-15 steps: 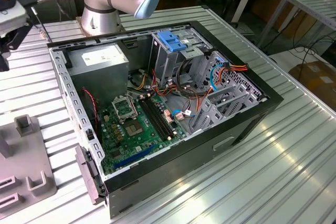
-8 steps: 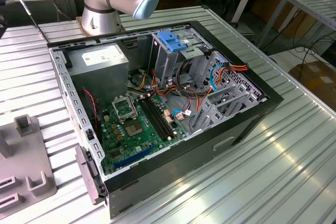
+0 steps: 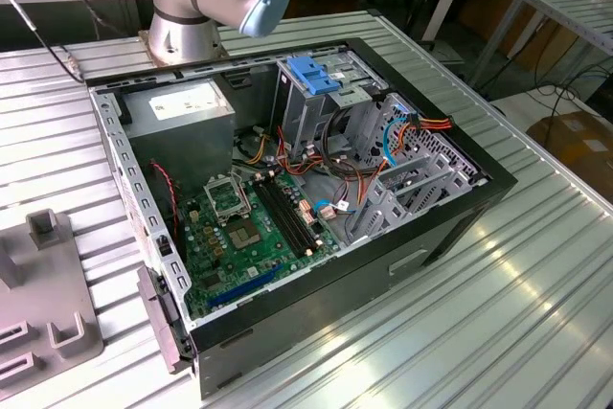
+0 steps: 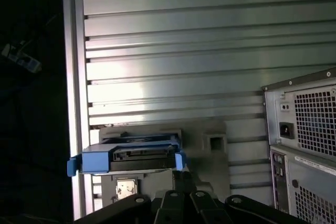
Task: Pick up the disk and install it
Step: 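Reach for the disk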
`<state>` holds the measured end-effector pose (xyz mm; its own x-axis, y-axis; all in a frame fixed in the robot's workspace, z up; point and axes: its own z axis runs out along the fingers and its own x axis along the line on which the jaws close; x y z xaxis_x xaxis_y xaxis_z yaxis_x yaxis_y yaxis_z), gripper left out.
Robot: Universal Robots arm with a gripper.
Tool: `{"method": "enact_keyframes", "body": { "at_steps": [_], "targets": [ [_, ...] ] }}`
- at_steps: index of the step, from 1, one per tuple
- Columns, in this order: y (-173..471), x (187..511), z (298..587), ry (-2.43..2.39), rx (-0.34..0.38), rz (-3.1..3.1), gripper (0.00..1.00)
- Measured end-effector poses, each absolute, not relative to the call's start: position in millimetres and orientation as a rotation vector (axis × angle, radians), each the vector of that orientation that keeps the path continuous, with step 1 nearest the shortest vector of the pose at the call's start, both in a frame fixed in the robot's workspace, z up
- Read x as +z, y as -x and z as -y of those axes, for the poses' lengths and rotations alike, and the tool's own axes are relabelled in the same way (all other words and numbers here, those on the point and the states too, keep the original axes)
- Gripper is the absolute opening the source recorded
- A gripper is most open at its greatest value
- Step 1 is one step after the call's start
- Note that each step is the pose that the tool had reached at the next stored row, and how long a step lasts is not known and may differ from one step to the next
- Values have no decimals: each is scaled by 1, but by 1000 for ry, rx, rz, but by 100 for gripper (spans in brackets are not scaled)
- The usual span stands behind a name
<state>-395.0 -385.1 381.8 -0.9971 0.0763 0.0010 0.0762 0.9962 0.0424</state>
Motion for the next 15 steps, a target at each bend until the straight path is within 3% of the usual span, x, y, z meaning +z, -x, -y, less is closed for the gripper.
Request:
{"method": "enact_keyframes", "body": {
  "at_steps": [10, 15],
  "targets": [
    [463, 376, 380, -120, 67, -3141, 10],
    [465, 376, 380, -120, 67, -3142, 10]
  ]
}}
